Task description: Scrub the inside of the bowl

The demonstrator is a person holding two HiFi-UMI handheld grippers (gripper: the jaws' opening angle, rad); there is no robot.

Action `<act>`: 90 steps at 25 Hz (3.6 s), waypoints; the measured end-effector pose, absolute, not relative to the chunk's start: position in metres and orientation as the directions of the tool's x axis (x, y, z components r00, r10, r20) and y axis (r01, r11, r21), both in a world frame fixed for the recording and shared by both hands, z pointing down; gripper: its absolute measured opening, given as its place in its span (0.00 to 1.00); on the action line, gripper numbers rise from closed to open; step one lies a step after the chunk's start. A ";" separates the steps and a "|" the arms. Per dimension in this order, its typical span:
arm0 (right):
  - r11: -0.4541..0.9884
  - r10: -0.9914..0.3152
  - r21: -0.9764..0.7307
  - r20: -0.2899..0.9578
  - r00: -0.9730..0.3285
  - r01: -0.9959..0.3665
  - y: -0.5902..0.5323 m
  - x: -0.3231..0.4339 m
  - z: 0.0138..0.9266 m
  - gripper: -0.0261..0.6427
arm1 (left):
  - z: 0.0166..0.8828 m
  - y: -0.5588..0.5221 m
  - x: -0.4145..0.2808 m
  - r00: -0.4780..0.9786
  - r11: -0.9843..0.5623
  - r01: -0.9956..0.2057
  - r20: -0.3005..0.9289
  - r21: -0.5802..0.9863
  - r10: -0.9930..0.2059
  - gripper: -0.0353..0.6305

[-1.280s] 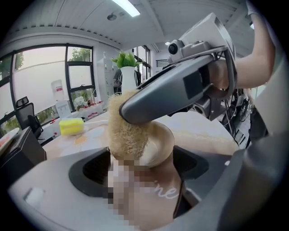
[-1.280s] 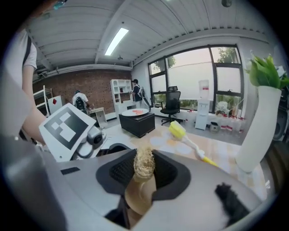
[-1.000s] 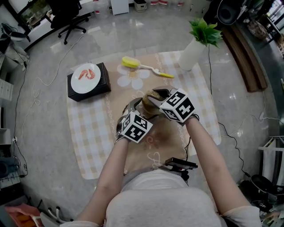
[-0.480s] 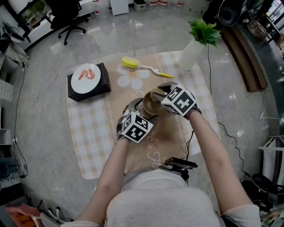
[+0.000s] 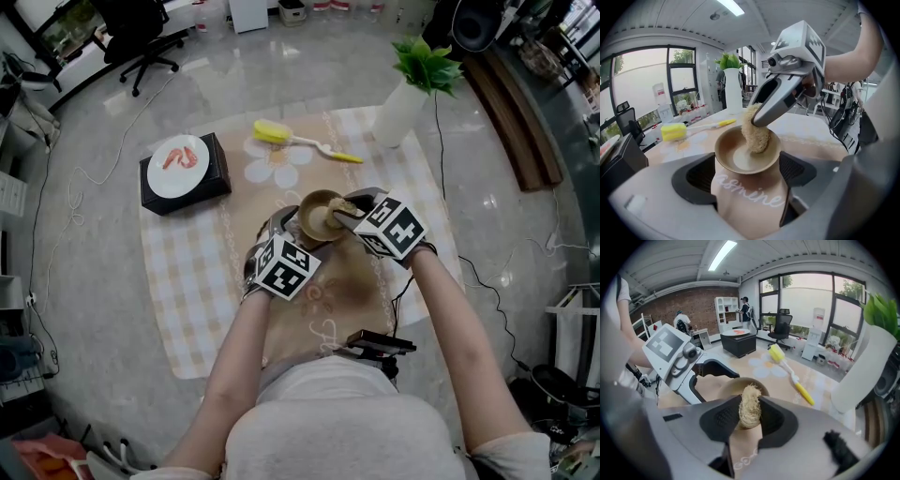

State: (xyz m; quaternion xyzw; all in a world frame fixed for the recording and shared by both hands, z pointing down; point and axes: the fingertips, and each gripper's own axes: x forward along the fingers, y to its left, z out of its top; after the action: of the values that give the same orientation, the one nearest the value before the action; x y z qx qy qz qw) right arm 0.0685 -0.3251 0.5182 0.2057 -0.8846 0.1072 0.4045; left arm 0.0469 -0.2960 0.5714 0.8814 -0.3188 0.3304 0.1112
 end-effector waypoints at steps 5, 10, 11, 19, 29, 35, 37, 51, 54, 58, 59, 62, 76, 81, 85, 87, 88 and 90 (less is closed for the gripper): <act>0.872 -0.305 -0.051 0.721 -0.622 -0.487 -0.310 0.068 0.517 0.19 | 0.571 -0.296 0.047 0.575 -0.771 -0.636 0.657 -0.015 -0.488 0.71; 0.875 -0.300 -0.073 0.694 -0.654 -0.479 -0.296 0.053 0.515 0.19 | 0.571 -0.296 0.048 0.573 -0.772 -0.636 0.659 -0.018 -0.487 0.71; 0.878 -0.296 -0.078 0.688 -0.663 -0.473 -0.294 0.050 0.514 0.19 | 0.571 -0.296 0.048 0.573 -0.772 -0.636 0.660 -0.018 -0.487 0.71; 0.909 -0.266 -0.068 0.663 -0.700 -0.411 -0.301 0.018 0.511 0.19 | 0.570 -0.296 0.049 0.569 -0.775 -0.631 0.665 -0.023 -0.483 0.71; 0.845 -0.370 -0.054 0.660 -0.654 -0.532 -0.342 0.024 0.522 0.19 | 0.571 -0.296 0.048 0.564 -0.774 -0.632 0.669 -0.027 -0.484 0.71; 0.805 -0.441 -0.001 0.667 -0.600 -0.593 -0.356 0.042 0.524 0.19 | 0.571 -0.296 0.048 0.565 -0.774 -0.633 0.668 -0.026 -0.484 0.70; 0.795 -0.457 0.016 0.674 -0.580 -0.607 -0.358 0.048 0.524 0.19 | 0.571 -0.296 0.048 0.565 -0.774 -0.633 0.668 -0.025 -0.484 0.70; 0.753 -0.395 -0.073 0.744 -0.539 -0.653 -0.336 0.075 0.527 0.19 | 0.571 -0.296 0.048 0.566 -0.772 -0.635 0.669 -0.019 -0.482 0.71; 0.748 -0.377 -0.112 0.740 -0.557 -0.655 -0.328 0.074 0.528 0.19 | 0.571 -0.296 0.048 0.566 -0.772 -0.636 0.668 -0.019 -0.483 0.71; 0.745 -0.379 -0.141 0.715 -0.587 -0.652 -0.324 0.068 0.528 0.19 | 0.571 -0.296 0.048 0.565 -0.771 -0.636 0.669 -0.019 -0.483 0.71; 0.744 -0.378 -0.150 0.710 -0.594 -0.652 -0.323 0.066 0.527 0.19 | 0.571 -0.296 0.048 0.564 -0.771 -0.636 0.669 -0.020 -0.483 0.71; 0.738 -0.361 -0.198 0.692 -0.626 -0.645 -0.322 0.060 0.526 0.19 | 0.570 -0.296 0.048 0.564 -0.771 -0.637 0.670 -0.020 -0.483 0.71; 0.707 -0.483 -0.154 0.607 -0.631 -0.690 -0.351 0.050 0.524 0.19 | 0.571 -0.297 0.048 0.562 -0.769 -0.639 0.670 -0.020 -0.485 0.71; 0.711 -0.512 -0.085 0.617 -0.598 -0.698 -0.353 0.057 0.523 0.19 | 0.571 -0.296 0.048 0.563 -0.769 -0.639 0.671 -0.017 -0.482 0.71; 0.708 -0.492 -0.104 0.637 -0.593 -0.699 -0.350 0.061 0.525 0.19 | 0.571 -0.297 0.048 0.560 -0.768 -0.640 0.672 -0.019 -0.484 0.71; 0.704 -0.477 -0.119 0.652 -0.589 -0.701 -0.347 0.062 0.526 0.19 | 0.571 -0.297 0.048 0.560 -0.768 -0.640 0.674 -0.018 -0.482 0.71; 0.704 -0.469 -0.123 0.659 -0.587 -0.700 -0.345 0.062 0.526 0.19 | 0.571 -0.297 0.048 0.560 -0.768 -0.640 0.675 -0.017 -0.481 0.71; 0.709 -0.454 -0.124 0.672 -0.585 -0.694 -0.340 0.062 0.526 0.19 | 0.571 -0.296 0.048 0.559 -0.768 -0.641 0.675 -0.016 -0.481 0.71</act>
State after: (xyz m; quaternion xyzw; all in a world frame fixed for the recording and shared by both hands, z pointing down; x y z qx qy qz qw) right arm 0.0619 -0.3401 0.5261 0.3302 -0.8695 0.1905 0.3141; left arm 0.0479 -0.2964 0.5712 0.8752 -0.3204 0.3433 0.1163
